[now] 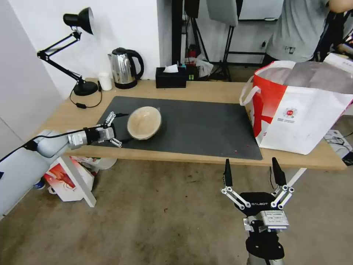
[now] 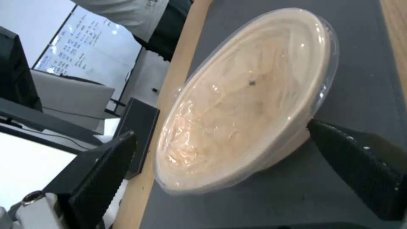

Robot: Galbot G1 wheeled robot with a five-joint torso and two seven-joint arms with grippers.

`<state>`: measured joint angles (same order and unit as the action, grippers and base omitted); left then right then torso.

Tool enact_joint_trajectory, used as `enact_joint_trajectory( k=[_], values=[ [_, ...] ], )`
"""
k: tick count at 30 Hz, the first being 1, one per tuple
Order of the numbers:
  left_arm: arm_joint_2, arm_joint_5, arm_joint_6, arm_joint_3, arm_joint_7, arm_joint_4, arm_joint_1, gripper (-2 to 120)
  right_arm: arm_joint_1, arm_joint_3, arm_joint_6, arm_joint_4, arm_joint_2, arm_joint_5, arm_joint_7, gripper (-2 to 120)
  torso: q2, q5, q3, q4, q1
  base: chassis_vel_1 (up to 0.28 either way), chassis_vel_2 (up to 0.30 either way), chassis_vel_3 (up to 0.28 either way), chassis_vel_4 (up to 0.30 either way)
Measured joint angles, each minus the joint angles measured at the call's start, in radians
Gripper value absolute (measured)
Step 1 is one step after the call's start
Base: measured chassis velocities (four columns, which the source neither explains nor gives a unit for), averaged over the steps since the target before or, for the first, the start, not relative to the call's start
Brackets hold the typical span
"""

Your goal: Pick up the trash from the table and place it into the takeout bag.

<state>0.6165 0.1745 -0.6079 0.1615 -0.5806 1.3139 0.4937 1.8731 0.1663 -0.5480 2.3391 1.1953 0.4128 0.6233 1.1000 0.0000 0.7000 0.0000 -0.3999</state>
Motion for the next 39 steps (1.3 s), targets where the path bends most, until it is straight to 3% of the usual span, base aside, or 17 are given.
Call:
enact_joint_trajectory(
  k=[5, 8, 13, 15, 19, 25, 27, 29, 32, 39],
  values=[
    [0.013, -0.005, 0.0, 0.001, -0.004, -0.004, 0.0, 100, 0.0, 0.0, 0.0, 0.0, 0.0, 0.0, 0.0, 100, 0.0, 0.0, 0.0, 0.0001, 0.0, 0.0, 0.0, 0.0, 0.0],
    [0.018, -0.006, 0.0, -0.002, -0.02, -0.007, 0.0, 94, 0.0, 0.0, 0.0, 0.0, 0.0, 0.0, 0.0, 100, 0.0, 0.0, 0.0, 0.0001, 0.0, 0.0, 0.0, 0.0, 0.0],
    [0.023, -0.006, 0.0, -0.008, -0.041, -0.006, -0.002, 73, 0.0, 0.0, 0.0, 0.0, 0.0, 0.0, 0.0, 100, 0.0, 0.0, 0.0, 0.0001, 0.0, 0.0, 0.0, 0.0, 0.0],
    [0.023, -0.006, 0.0, -0.008, -0.042, -0.006, -0.003, 73, 0.0, 0.0, 0.0, 0.0, 0.0, 0.0, 0.0, 100, 0.0, -0.0001, 0.0, 0.0002, 0.0, 0.0, 0.0, 0.0, 0.0],
    [0.036, -0.006, 0.0, -0.007, -0.057, -0.012, -0.009, 50, 0.0, 0.0, 0.0, 0.0, 0.0, 0.0, 0.0, 100, 0.0, 0.0001, 0.0, 0.0, 0.0, 0.0, 0.0, 0.0, 0.0],
    [0.053, -0.007, 0.0, -0.005, -0.064, -0.021, -0.009, 34, 0.0, 0.0, 0.0, 0.0, 0.0, 0.0, 0.0, 100, 0.0, 0.0, 0.0, 0.0, 0.0, 0.0, 0.0, 0.0, 0.0],
    [0.061, -0.008, 0.0, -0.003, -0.068, -0.027, -0.01, 21, 0.0, 0.0, 0.0, 0.0, 0.0, 0.0, 0.0, 100, 0.0, 0.0, 0.0, 0.0, 0.0, 0.0, 0.0, 0.0, 0.0],
    [0.062, -0.009, 0.0, -0.002, -0.069, -0.029, -0.011, 19, 0.0, 0.0, 0.0, 0.0, 0.0, 0.0, 0.0, 100, 0.0, 0.0, 0.0, 0.0, 0.0, 0.0, 0.0, 0.0, 0.0],
    [0.062, -0.009, 0.0, -0.002, -0.07, -0.029, -0.011, 2, 0.0, 0.0, 0.0, 0.0, 0.0, 0.0, 0.0, 100, 0.0, 0.0001, 0.0, 0.0, 0.0, 0.0, 0.0, 0.0, 0.0],
    [0.059, -0.009, 0.0, -0.003, -0.077, -0.029, -0.011, 0, 0.0, 0.0, 0.0, 0.0, 0.0, 0.0, 0.0, 100, 0.0, 0.0, 0.0, 0.0, 0.0, 0.0, 0.0, 0.0, 0.0]
  ],
)
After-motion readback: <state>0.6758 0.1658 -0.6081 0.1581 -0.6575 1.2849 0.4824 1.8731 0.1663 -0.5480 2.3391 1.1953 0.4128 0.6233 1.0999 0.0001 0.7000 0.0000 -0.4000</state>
